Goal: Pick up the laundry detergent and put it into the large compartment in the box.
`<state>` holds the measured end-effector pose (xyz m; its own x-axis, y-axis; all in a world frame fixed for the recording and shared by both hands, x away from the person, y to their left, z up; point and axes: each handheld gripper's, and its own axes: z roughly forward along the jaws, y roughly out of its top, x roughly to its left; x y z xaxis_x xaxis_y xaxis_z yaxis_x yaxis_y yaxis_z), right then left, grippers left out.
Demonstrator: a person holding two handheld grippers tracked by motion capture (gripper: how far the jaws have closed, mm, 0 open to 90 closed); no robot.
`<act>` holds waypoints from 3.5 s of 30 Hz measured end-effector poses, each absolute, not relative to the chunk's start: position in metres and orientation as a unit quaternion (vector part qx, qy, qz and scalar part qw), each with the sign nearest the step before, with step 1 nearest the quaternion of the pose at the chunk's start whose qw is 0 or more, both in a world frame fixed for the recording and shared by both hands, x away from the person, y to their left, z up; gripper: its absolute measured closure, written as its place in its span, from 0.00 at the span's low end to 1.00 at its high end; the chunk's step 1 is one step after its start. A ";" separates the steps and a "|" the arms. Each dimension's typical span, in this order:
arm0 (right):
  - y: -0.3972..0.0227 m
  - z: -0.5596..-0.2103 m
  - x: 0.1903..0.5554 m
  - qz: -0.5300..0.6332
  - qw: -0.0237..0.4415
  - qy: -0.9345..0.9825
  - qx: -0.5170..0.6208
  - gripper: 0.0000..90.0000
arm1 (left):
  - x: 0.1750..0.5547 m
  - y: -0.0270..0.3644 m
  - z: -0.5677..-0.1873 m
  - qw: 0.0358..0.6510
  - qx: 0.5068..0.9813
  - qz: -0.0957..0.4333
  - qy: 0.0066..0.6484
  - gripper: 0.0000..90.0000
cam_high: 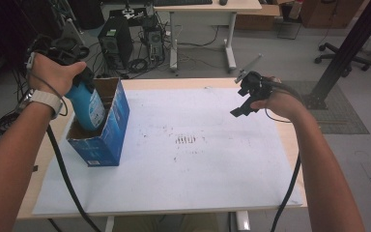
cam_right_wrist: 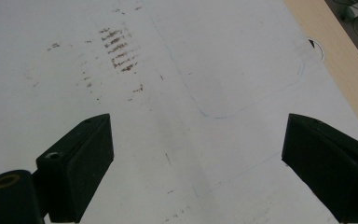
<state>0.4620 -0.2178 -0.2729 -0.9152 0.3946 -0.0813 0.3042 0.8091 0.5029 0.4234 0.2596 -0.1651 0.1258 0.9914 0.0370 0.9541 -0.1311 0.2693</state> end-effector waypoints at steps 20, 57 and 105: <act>-0.218 -0.276 0.463 0.246 0.088 0.947 0.188 0.10 | 0.427 0.260 -0.204 0.082 0.751 0.105 0.647 0.42; -0.222 -0.280 0.463 0.241 0.084 0.947 0.194 0.10 | 0.430 0.260 -0.262 0.073 0.757 0.101 0.641 0.42; -0.220 -0.283 0.463 0.240 0.080 0.947 0.197 0.10 | 0.431 0.269 -0.292 0.075 0.758 0.090 0.642 0.40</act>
